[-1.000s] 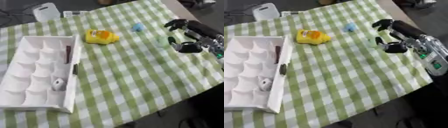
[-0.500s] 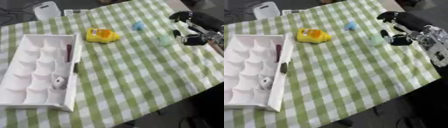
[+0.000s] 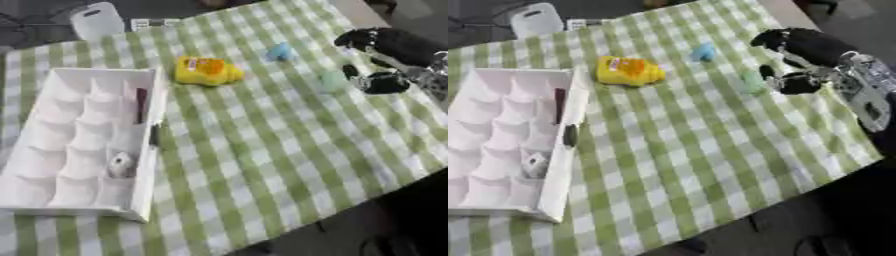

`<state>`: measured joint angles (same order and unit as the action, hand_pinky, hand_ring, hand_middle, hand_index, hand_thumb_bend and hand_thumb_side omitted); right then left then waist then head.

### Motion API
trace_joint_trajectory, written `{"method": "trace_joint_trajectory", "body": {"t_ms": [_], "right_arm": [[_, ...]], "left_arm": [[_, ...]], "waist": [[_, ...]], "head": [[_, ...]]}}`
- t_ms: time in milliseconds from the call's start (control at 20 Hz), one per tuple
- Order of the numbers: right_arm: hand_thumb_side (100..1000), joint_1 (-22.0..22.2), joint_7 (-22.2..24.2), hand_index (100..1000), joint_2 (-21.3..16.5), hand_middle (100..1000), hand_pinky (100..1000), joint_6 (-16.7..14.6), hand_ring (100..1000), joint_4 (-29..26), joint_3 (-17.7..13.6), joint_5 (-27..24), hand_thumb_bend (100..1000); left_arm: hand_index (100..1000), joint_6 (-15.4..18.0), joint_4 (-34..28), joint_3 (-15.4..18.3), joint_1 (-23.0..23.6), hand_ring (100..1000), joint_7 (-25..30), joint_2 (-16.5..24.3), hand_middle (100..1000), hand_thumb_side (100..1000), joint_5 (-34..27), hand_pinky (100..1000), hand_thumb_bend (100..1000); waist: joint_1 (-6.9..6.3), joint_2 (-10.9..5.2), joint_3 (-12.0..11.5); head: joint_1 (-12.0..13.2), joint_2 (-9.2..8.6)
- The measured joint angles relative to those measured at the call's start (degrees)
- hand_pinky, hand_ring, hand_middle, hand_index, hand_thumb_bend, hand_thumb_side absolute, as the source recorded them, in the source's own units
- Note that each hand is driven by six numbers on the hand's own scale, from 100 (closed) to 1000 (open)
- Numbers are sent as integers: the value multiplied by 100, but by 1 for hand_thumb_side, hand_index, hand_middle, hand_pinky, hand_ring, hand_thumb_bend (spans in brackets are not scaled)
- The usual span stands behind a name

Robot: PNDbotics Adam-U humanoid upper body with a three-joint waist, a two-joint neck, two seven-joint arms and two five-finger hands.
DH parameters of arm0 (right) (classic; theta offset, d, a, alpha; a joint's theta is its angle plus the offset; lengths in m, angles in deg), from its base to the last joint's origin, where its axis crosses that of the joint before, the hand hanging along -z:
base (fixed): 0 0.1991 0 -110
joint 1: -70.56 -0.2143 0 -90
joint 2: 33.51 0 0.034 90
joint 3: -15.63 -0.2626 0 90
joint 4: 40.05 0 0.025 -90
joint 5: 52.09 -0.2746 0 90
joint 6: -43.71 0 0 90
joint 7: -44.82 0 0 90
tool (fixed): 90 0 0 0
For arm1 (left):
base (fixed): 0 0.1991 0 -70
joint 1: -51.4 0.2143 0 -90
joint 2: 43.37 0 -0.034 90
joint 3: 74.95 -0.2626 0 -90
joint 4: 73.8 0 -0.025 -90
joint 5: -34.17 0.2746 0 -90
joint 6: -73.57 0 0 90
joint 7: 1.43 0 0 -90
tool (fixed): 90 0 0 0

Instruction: Pick up objects on the table and place them in the box.

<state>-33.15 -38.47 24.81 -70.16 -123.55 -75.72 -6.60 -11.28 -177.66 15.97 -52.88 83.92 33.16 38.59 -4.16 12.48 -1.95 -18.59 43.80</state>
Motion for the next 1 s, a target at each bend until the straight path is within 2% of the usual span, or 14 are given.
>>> {"method": "trace_joint_trajectory", "body": {"t_ms": [1000], "right_arm": [[223,-112,-105,956,97,836,893,79,807,788,34,661,108]], "left_arm": [[860,17,0,-35,-46,665,49,0,946,946,-13,749,153]], "waist": [[0,6,-161]], "head": [[-59,-2]]}}
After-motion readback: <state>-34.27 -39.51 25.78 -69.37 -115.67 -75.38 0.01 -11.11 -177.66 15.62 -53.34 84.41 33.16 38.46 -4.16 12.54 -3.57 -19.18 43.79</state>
